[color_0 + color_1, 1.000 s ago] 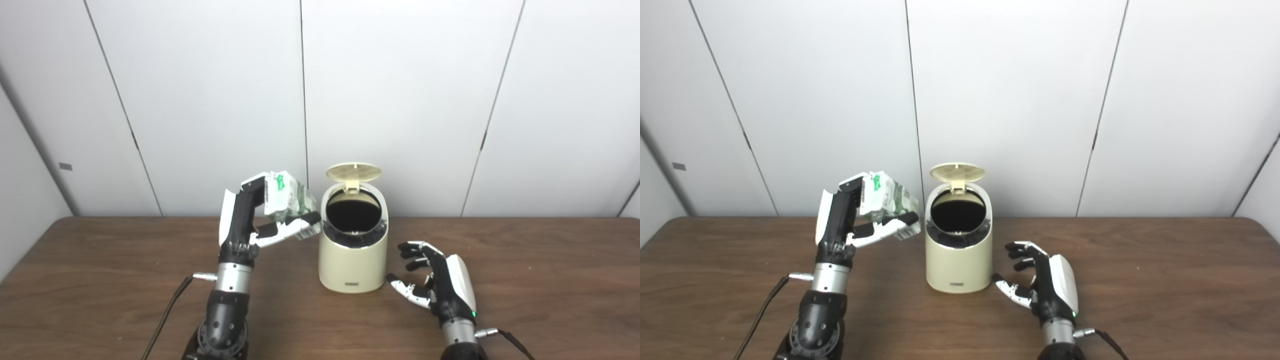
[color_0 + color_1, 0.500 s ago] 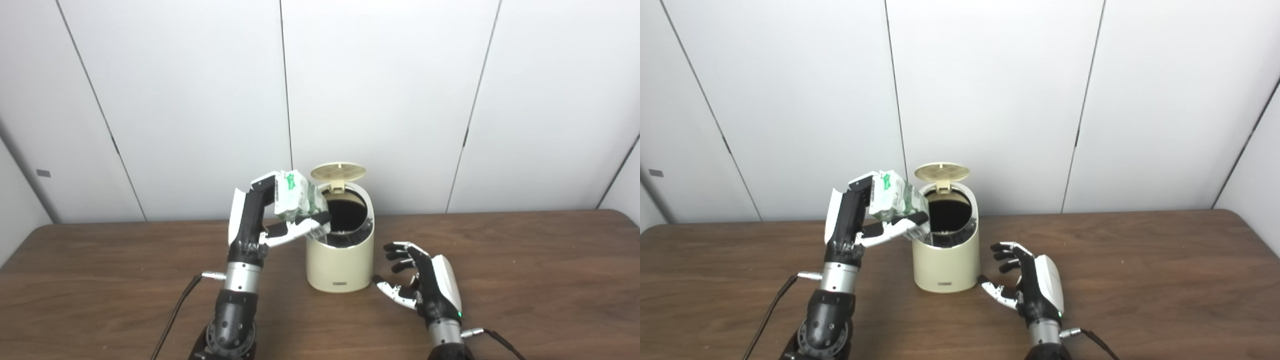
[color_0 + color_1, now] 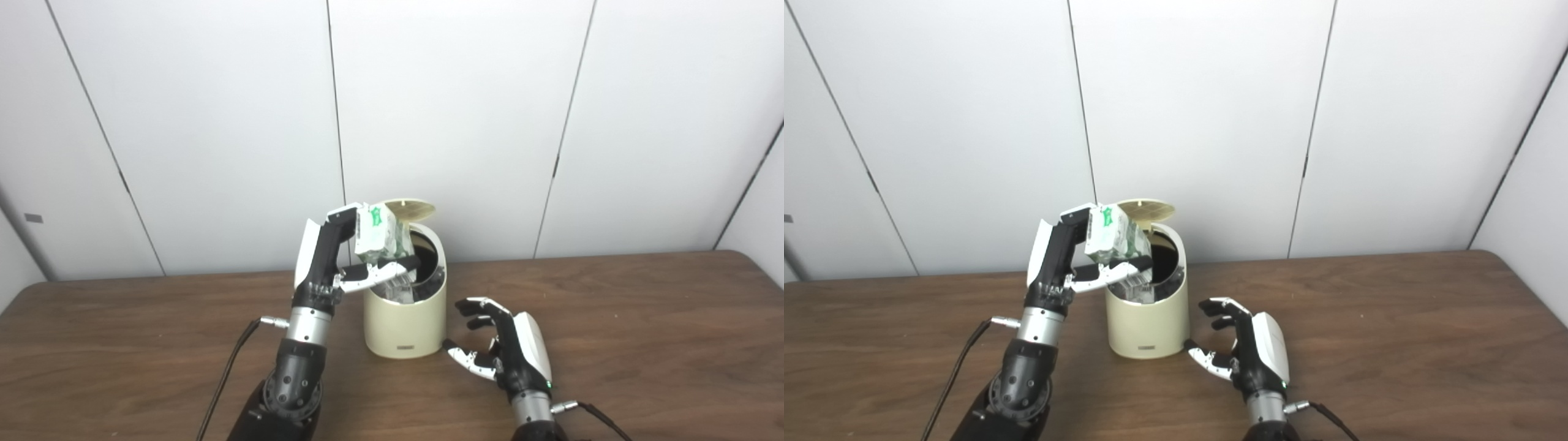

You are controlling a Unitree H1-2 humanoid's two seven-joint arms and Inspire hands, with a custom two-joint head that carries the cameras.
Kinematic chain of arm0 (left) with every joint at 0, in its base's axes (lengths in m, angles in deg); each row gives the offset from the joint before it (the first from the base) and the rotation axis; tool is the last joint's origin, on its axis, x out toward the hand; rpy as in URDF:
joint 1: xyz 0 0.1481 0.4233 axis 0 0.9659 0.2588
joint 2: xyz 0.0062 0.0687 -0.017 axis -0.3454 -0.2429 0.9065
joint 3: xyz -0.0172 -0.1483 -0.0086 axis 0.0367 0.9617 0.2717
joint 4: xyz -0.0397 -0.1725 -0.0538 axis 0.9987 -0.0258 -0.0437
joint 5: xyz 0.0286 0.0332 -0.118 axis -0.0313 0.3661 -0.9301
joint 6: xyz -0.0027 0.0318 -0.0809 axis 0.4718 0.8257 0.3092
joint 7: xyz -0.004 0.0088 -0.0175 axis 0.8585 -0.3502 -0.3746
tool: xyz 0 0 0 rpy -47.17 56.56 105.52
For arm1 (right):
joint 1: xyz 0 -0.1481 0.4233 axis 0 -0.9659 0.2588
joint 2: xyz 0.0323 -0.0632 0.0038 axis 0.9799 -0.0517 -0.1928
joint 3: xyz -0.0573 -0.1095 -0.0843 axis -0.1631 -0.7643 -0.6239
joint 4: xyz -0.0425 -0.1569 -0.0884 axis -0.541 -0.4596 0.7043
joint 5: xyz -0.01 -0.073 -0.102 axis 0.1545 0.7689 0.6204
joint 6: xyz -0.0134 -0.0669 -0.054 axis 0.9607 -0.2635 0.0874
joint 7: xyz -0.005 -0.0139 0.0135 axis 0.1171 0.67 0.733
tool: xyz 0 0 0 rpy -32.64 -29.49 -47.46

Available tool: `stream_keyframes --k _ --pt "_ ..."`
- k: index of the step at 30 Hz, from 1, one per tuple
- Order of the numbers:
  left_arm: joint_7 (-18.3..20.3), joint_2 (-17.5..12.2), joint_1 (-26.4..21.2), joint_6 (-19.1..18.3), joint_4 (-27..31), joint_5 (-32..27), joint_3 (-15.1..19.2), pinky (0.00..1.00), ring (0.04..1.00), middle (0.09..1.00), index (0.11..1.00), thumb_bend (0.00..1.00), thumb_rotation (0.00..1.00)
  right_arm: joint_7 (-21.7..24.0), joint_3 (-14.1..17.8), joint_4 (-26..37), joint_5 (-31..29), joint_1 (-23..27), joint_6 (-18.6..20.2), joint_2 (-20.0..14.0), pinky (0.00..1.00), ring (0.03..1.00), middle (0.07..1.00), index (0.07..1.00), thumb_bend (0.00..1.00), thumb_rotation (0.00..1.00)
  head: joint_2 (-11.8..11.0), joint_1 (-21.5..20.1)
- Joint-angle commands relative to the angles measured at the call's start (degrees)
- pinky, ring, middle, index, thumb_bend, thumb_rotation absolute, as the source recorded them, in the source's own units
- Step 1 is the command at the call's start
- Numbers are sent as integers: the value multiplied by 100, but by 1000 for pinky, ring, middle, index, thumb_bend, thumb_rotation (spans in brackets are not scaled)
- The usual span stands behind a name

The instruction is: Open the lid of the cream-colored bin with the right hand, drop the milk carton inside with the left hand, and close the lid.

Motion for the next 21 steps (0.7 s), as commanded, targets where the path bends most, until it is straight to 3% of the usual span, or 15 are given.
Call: stream_keyframes --k 1,10,15,21 --pt "-102 -9 -514 266 10 -70 21 411 472 465 481 505 0 109 -116 -52 -17 -339 140 123 507 624 682 672 345 0 11 -8" --pt "-138 -5 -784 266 -636 -81 -141 377 459 471 481 505 0 107 -136 64 -21 -430 196 183 473 591 660 671 350 0 21 -105" --pt "-351 -109 -924 266 -916 75 -390 374 463 464 483 505 0 178 -196 269 2 -541 277 173 508 630 686 680 343 9 72 -103" --pt "-637 -276 -1119 266 -1148 186 -716 383 465 468 478 505 0 229 -258 470 14 -630 388 169 474 597 663 680 348 1 136 -120"
